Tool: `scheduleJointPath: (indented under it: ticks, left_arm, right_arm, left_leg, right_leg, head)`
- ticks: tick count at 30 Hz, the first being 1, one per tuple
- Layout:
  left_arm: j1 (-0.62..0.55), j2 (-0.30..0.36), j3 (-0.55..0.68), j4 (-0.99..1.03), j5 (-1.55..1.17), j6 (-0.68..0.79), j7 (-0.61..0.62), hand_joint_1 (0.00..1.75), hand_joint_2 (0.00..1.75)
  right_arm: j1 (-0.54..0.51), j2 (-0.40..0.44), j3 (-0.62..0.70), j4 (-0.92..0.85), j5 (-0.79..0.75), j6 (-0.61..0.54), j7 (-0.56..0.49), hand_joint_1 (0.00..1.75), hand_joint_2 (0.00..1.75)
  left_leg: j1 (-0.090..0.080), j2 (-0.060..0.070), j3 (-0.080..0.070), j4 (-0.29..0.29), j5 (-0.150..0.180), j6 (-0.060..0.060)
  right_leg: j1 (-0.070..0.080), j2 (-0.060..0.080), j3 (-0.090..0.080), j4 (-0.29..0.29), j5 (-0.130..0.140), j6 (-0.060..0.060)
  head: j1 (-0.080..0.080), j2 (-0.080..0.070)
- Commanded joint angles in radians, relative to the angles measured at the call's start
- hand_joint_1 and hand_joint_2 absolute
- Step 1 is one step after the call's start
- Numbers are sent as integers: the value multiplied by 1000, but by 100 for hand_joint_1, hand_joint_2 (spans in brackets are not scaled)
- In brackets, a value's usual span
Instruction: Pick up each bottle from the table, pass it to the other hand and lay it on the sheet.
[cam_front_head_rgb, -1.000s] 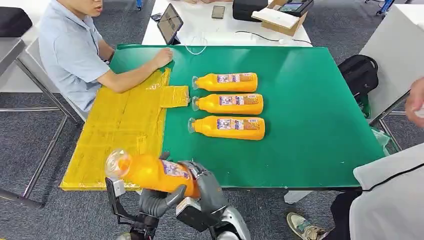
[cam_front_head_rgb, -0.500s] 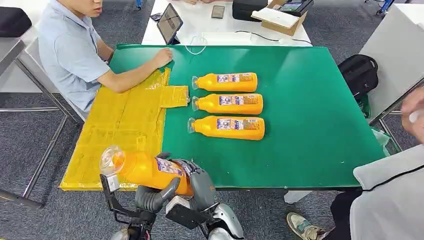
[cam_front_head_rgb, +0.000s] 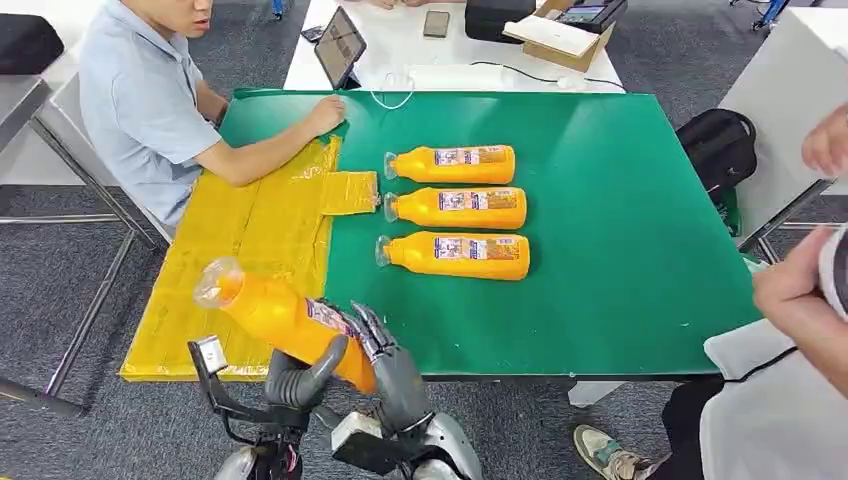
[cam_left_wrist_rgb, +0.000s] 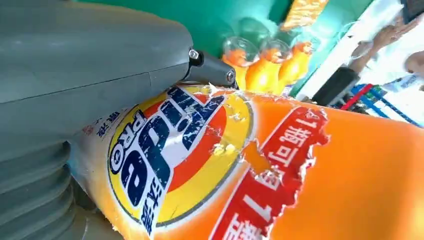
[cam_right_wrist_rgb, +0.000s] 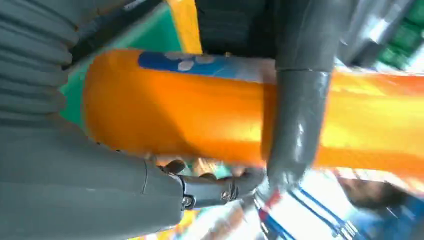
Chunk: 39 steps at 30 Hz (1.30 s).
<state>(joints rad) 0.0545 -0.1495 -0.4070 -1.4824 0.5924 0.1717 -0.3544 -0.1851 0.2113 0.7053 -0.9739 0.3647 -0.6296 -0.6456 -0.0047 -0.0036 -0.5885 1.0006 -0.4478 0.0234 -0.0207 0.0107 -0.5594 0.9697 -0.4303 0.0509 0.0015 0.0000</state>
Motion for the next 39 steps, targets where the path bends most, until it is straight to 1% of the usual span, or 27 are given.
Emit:
scheduleJointPath:
  ticks: [1, 3, 5, 6, 7, 9, 10, 11, 12, 13, 15, 16, 17, 19, 21, 22, 23, 24, 29, 32, 33, 35, 36, 37, 39]
  left_arm:
    - [-99, 12, 117, 77, -109, 86, -27, 175, 175]
    - [-109, 17, 135, 90, -141, 112, -42, 175, 175]
    - [-146, 43, 140, 136, -287, 212, -99, 175, 175]
    - [-162, 55, 142, 162, -339, 231, -102, 175, 175]
    - [-167, 61, 141, 172, -359, 241, -100, 175, 175]
    - [-167, 61, 141, 172, -359, 241, -100, 175, 175]
    - [-193, 78, 139, 222, -499, 327, -133, 175, 175]
    - [-211, 87, 133, 259, -607, 393, -126, 175, 175]
    - [-240, 103, 127, 307, -713, 425, -114, 175, 175]
    - [-268, 110, 133, 353, -773, 435, -110, 175, 175]
    - [-268, 110, 133, 353, -773, 435, -110, 175, 175]
    - [-319, 123, 130, 448, -914, 481, -65, 175, 175]
    - [-341, 129, 128, 486, -974, 484, -63, 175, 175]
    - [-403, 137, 123, 591, -1073, 472, -26, 175, 175]
    - [-419, 141, 119, 618, -1099, 473, -14, 175, 175]
    - [-465, 154, 97, 695, -1171, 468, 20, 175, 175]
    - [-480, 154, 96, 719, -1181, 457, 23, 175, 175]
    - [-520, 154, 102, 787, -1195, 416, 53, 175, 175]
    - [-520, 154, 102, 787, -1195, 416, 53, 175, 175]
    - [-552, 156, 97, 844, -1223, 408, 80, 175, 175]
    - [-602, 157, 98, 951, -1272, 405, 120, 175, 175]
    - [-623, 162, 87, 1004, -1313, 397, 138, 175, 175]
    - [-630, 164, 85, 1021, -1325, 393, 146, 175, 175]
    - [-644, 163, 86, 1055, -1348, 380, 166, 175, 175]
    - [-665, 168, 51, 1105, -1428, 378, 233, 175, 175]
  right_arm:
    - [63, -39, -118, -142, 119, -69, -53, 0, 0]
    - [85, -36, -165, -195, 172, -69, -53, 0, 0]
    - [100, -39, -212, -242, 202, -69, -53, 0, 0]
    - [104, -41, -226, -252, 216, -69, -53, 0, 0]
    - [107, -40, -236, -255, 224, -69, -53, 0, 0]
    - [107, -40, -236, -255, 224, -69, -53, 0, 0]
    - [115, -40, -255, -270, 222, -69, -53, 0, 0]
    - [120, -36, -267, -282, 218, -69, -53, 0, 0]
    - [121, -35, -276, -290, 214, -69, -53, 0, 0]
    - [122, -36, -283, -299, 210, -69, -53, 0, 0]
    - [122, -36, -283, -299, 210, -69, -53, 0, 0]
    - [121, -33, -283, -295, 178, -69, -53, 0, 0]
    - [127, -31, -287, -308, 200, -69, -53, 0, 0]
    - [126, -31, -260, -301, 164, -69, -53, 0, 0]
    - [125, -31, -250, -298, 159, -69, -53, 0, 0]
    - [123, -28, -239, -286, 151, -69, -53, 0, 0]
    - [126, -27, -241, -289, 152, -69, -53, 0, 0]
    - [125, -30, -226, -285, 126, -69, -53, 0, 0]
    - [125, -30, -226, -285, 126, -69, -53, 0, 0]
    - [129, -29, -223, -287, 121, -69, -53, 0, 0]
    - [135, -34, -210, -283, 90, -69, -53, 0, 0]
    - [143, -35, -206, -288, 88, -69, -53, 0, 0]
    - [146, -37, -202, -288, 85, -69, -53, 0, 0]
    - [151, -43, -194, -283, 61, -69, -53, 0, 0]
    - [158, -45, -201, -284, 61, -69, -53, 0, 0]
  left_leg:
    - [2, -3, 2, 0, 0, -2]
    - [1, -3, 1, -1, 0, -1]
    - [2, -4, 2, 1, -1, -2]
    - [1, -3, 1, -1, 0, -1]
    - [2, -3, 2, 0, 0, -2]
    - [1, -3, 2, -1, 1, -1]
    - [1, -3, 2, -1, 1, -2]
    - [1, -3, 2, -1, 1, -1]
    - [1, -3, 2, -1, 1, -1]
    - [1, -3, 3, -2, 1, -2]
    - [1, -3, 2, -1, 1, -2]
    - [1, -3, 1, -1, 1, -1]
    - [1, -3, 3, -1, 1, -2]
    - [1, -3, 2, -1, 1, -1]
    - [1, -3, 2, -1, 2, -1]
    - [1, -2, 2, -1, 2, -2]
    - [2, -2, 3, -1, 1, -2]
    - [1, -2, 1, -1, 2, -2]
    - [1, -2, 1, -1, 2, -2]
    - [1, -1, 1, 0, 2, -2]
    - [2, -4, 2, -1, 2, -2]
    - [1, 0, 2, 0, 1, -2]
    - [1, -1, 2, -1, 2, -2]
    - [2, -1, 3, 0, 2, -2]
    - [1, 0, 3, -1, 2, -2]
  right_leg:
    - [2, -4, 4, -1, -1, -3]
    - [1, -4, 2, -1, -1, -2]
    - [3, -6, 4, 0, -2, -4]
    - [1, -4, 2, -1, -1, -2]
    - [2, -4, 4, -1, -1, -3]
    - [1, -4, 3, -1, 0, -2]
    - [1, -5, 4, -1, -1, -2]
    - [1, -4, 3, -1, 0, -2]
    - [1, -3, 3, -1, 0, -2]
    - [2, -4, 5, -2, 0, -3]
    - [1, -4, 3, -1, 0, -2]
    - [1, -4, 2, -1, 0, -2]
    - [1, -4, 4, -1, 0, -3]
    - [1, -4, 3, -1, 0, -2]
    - [1, -4, 3, -1, 0, -2]
    - [1, -3, 3, -1, 0, -2]
    - [2, -3, 4, 0, 0, -3]
    - [1, -3, 2, 0, 0, -2]
    - [1, -3, 2, 0, 0, -2]
    - [1, -2, 2, 0, 0, -2]
    - [2, -5, 4, 0, 0, -2]
    - [1, -1, 3, 0, 0, -2]
    - [1, -2, 3, 0, 0, -2]
    - [2, -3, 4, 0, 0, -3]
    - [1, -1, 4, 0, 0, -2]
  head:
    - [0, 0]
    - [0, 0]
    - [0, 0]
    - [0, 0]
    - [0, 0]
    - [0, 0]
    - [0, 0]
    - [0, 0]
    - [0, 0]
    - [0, 0]
    - [0, 0]
    - [0, 0]
    - [0, 0]
    - [0, 0]
    - [0, 0]
    - [0, 0]
    - [0, 0]
    - [0, 0]
    - [0, 0]
    - [0, 0]
    - [0, 0]
    - [0, 0]
    - [0, 0]
    - [0, 0]
    - [0, 0]
